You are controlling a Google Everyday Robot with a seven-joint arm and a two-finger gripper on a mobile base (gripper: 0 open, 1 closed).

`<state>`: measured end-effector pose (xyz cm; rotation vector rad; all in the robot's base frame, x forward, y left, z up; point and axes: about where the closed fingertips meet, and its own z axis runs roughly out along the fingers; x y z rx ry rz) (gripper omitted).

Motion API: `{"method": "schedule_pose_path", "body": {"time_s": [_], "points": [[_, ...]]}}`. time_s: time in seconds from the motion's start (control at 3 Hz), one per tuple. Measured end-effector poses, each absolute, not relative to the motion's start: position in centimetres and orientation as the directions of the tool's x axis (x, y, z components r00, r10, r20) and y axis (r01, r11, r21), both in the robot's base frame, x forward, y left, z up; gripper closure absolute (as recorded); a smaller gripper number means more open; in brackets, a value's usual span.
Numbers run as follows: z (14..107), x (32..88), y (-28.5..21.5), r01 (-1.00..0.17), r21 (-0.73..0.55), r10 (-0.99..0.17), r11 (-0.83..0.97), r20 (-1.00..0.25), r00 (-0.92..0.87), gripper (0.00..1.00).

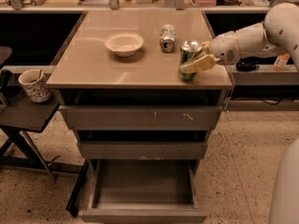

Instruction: Place green can into bottom drawer

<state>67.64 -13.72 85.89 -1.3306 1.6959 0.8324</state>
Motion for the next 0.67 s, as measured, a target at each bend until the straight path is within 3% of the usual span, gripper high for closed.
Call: {"method": "schedule_pose_path", "body": {"time_s": [0.33,0.67], "points": [[86.9,64.7,-14.7,-0.978,0.001,-0.471,0.208,-0.876,-0.101,0.89],[90.1,58.5,-16.8,-0.974,-0.044,-0.484,0.224,-0.872,-0.072,1.0]]}}
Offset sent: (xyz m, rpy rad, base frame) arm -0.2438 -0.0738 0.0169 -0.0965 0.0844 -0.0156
